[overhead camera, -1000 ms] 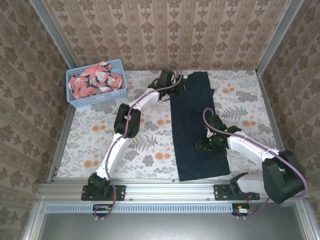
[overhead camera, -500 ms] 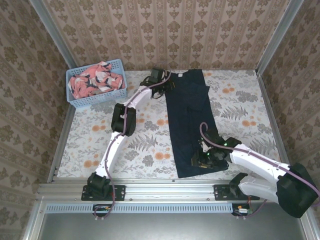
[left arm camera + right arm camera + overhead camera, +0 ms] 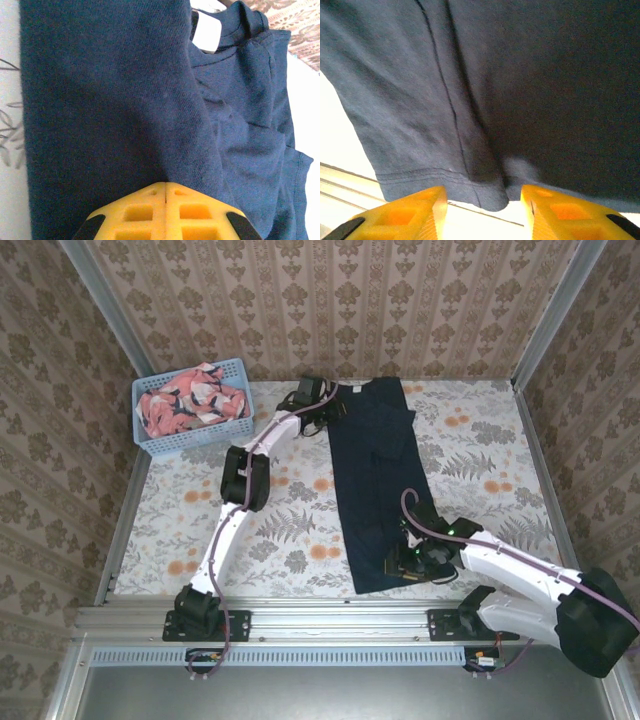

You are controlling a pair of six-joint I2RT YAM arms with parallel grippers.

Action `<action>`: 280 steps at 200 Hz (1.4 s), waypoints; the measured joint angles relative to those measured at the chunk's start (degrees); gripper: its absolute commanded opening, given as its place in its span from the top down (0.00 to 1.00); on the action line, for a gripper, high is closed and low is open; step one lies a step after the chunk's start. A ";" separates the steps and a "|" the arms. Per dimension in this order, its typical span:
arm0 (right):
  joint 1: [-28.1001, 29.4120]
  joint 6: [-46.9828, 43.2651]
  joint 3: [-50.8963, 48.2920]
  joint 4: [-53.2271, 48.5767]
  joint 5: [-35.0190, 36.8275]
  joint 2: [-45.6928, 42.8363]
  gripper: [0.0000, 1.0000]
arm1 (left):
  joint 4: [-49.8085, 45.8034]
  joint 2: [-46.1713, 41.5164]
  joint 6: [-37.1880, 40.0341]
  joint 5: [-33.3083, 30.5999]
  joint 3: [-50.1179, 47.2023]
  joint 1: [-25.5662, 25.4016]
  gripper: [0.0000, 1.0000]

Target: Fold and stack the mixed laundry pile

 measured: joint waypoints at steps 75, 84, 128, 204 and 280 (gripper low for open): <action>1.84 2.60 -1.84 4.37 -0.28 1.75 0.87 | 0.00 0.00 -0.02 0.04 -0.02 0.90 1.00; 1.84 2.51 -1.79 4.33 -0.17 1.68 0.92 | 0.02 0.00 -0.02 0.04 -0.04 0.92 1.00; 1.84 3.17 -0.35 -0.15 2.84 -2.40 1.00 | 0.02 0.00 -0.02 0.00 -0.07 0.92 1.00; 1.81 6.16 -4.13 -4.07 4.66 -8.81 1.00 | 0.31 -0.04 -0.07 0.02 -0.37 1.01 1.00; 0.81 3.61 0.44 -4.74 4.39 -5.57 0.50 | 0.13 -1.64 -0.68 1.29 -0.96 1.36 0.47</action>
